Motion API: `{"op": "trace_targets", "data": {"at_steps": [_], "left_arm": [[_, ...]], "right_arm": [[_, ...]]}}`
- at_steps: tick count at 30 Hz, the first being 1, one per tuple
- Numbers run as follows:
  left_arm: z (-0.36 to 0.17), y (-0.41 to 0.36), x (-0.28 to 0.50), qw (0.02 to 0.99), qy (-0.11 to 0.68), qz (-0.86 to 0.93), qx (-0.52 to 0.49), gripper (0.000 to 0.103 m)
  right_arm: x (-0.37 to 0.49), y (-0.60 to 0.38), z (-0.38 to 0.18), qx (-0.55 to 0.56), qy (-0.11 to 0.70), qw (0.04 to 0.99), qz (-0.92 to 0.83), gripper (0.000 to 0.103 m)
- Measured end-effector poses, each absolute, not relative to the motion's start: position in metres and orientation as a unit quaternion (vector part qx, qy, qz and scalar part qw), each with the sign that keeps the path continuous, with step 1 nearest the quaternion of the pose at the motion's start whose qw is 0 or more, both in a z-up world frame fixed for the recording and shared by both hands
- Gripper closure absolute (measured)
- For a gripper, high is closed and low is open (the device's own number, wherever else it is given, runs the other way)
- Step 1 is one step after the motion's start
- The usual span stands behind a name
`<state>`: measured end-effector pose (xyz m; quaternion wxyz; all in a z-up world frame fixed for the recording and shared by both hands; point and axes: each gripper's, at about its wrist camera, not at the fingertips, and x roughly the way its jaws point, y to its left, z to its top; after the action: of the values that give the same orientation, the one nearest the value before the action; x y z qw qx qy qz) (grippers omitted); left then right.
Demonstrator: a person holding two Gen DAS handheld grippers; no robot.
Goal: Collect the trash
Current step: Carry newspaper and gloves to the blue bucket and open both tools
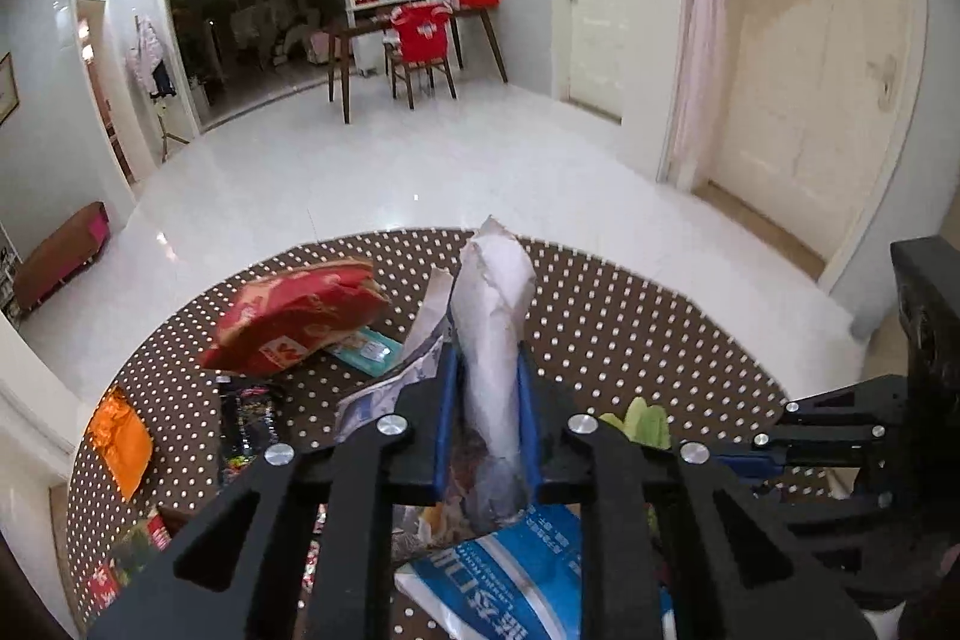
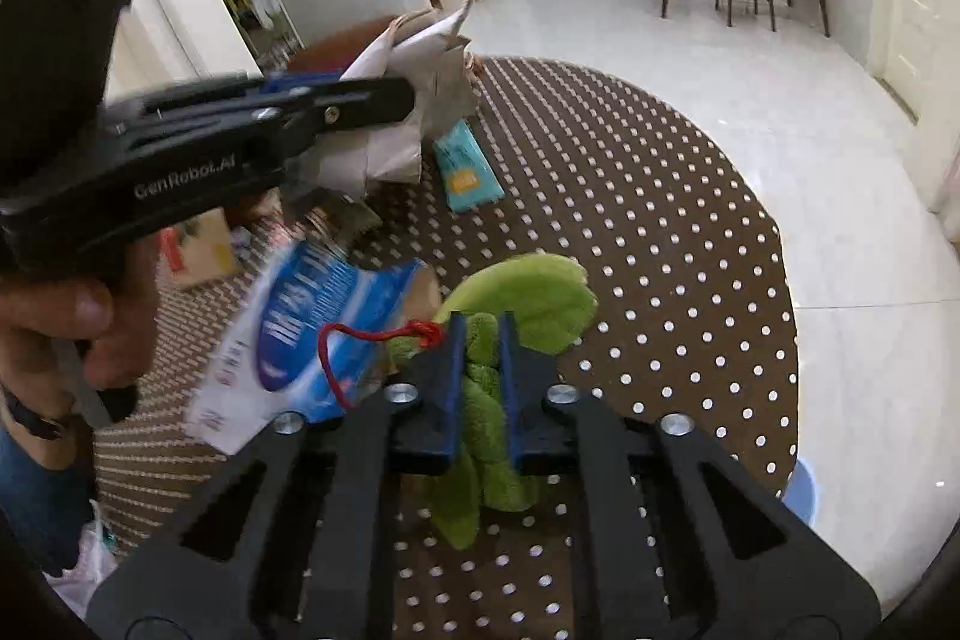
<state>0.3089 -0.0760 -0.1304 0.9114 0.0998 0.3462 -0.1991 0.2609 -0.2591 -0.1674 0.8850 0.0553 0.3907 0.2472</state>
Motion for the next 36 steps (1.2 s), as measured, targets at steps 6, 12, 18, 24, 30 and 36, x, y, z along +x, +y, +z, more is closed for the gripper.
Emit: {"op": "trace_targets", "data": {"at_steps": [6,12,18,24,30,36], "left_arm": [[-0.101,-0.069,0.293,0.923,0.314,-0.216,0.043,0.088],[-0.066,-0.091,0.276,0.931,0.277,-0.238,0.017,0.088],[-0.05,-0.122,0.265,0.925,0.264,-0.275,-0.005,0.088],[-0.056,-0.18,0.254,0.901,0.275,-0.334,-0.029,0.088],[-0.084,-0.248,0.251,0.868,0.315,-0.38,-0.052,0.088],[-0.146,-0.314,0.259,0.843,0.381,-0.376,-0.046,0.088]], "right_arm": [[0.247,-0.296,-0.137,0.089,0.35,0.903,0.233,0.093],[0.234,-0.348,-0.105,0.131,0.312,0.915,0.22,0.093],[0.221,-0.388,-0.095,0.152,0.293,0.922,0.202,0.093],[0.206,-0.446,-0.093,0.176,0.285,0.931,0.147,0.093],[0.197,-0.513,-0.125,0.222,0.307,0.922,0.079,0.093],[0.201,-0.566,-0.189,0.271,0.359,0.893,0.031,0.093]]}}
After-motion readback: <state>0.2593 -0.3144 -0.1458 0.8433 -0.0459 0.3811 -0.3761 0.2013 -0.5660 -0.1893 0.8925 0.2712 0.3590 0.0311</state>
